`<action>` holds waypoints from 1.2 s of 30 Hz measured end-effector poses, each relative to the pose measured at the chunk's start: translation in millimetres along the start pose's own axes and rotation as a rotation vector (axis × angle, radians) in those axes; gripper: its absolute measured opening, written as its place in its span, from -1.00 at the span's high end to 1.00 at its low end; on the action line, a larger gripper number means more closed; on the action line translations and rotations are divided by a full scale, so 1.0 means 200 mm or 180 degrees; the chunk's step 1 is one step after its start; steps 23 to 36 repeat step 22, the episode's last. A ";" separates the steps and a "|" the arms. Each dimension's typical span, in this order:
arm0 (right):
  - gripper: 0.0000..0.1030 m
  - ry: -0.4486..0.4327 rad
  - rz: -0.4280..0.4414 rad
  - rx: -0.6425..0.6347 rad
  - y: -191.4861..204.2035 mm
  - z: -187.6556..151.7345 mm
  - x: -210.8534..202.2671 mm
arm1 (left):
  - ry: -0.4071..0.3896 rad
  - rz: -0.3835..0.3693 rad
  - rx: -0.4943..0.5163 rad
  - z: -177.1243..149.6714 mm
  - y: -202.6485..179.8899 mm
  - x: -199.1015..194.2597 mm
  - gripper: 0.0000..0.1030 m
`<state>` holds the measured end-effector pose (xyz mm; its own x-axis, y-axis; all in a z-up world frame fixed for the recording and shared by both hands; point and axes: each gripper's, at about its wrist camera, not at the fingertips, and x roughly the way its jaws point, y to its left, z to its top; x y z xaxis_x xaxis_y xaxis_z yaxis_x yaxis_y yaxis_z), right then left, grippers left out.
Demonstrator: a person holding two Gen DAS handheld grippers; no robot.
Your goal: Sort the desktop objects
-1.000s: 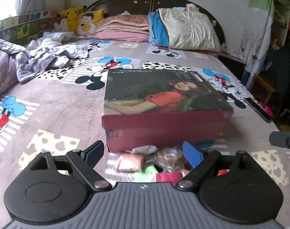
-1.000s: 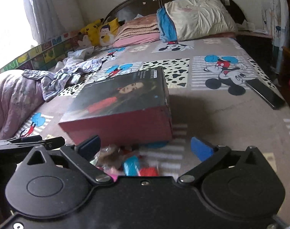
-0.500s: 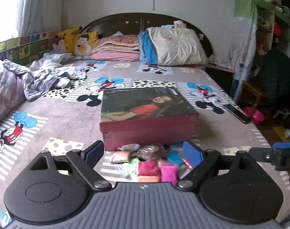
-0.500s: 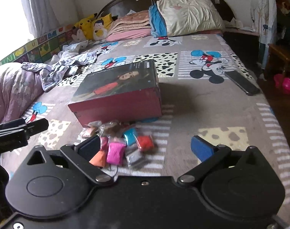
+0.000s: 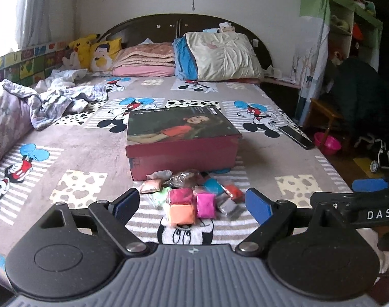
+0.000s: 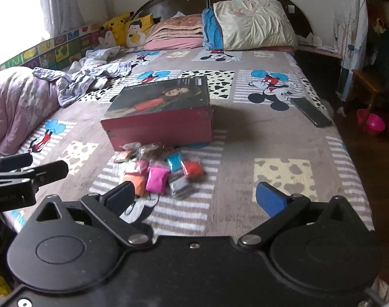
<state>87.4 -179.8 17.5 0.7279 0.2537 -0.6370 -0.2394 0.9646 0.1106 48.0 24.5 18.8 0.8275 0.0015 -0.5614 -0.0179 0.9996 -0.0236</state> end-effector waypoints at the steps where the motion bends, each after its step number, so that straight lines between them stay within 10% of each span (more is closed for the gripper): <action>1: -0.99 0.0004 0.0002 -0.0005 0.01 -0.01 -0.02 | -0.0004 0.0018 0.0029 -0.01 -0.01 -0.02 -0.74; 36: -0.98 0.0044 0.0001 -0.0137 0.10 -0.11 -0.13 | -0.0053 0.0015 -0.0085 -0.17 0.04 -0.16 -0.74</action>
